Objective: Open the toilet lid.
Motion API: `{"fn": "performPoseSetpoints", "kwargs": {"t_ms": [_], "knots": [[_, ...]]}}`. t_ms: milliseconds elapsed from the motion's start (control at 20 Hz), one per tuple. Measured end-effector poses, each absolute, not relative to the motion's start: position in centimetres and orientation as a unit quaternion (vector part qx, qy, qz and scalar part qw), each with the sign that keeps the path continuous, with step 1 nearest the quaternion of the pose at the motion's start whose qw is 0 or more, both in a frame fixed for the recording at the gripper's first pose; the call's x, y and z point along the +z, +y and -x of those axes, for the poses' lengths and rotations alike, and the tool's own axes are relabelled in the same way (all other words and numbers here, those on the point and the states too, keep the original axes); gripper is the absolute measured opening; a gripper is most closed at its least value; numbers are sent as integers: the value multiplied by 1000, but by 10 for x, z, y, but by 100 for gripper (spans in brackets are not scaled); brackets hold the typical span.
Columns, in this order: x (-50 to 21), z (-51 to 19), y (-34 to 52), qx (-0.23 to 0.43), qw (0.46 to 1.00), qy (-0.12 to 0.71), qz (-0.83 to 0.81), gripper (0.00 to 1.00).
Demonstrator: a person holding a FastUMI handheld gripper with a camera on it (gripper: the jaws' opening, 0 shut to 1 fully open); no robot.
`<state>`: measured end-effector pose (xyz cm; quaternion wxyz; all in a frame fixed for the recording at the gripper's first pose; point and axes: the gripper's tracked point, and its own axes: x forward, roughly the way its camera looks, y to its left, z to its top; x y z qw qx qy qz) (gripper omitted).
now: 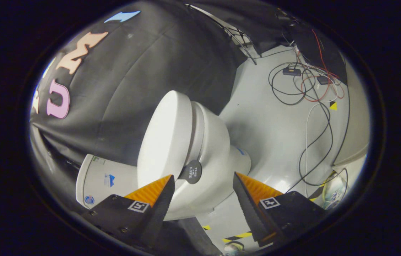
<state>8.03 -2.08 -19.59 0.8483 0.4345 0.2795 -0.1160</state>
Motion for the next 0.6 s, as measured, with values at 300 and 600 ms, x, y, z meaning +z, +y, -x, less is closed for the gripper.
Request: {"fn": "performPoseSetpoints", "kwargs": {"t_ms": [300, 600], "knots": [[-200, -98, -6, -105, 837, 288, -453, 81], [-196, -105, -16, -122, 834, 284, -457, 61]]}}
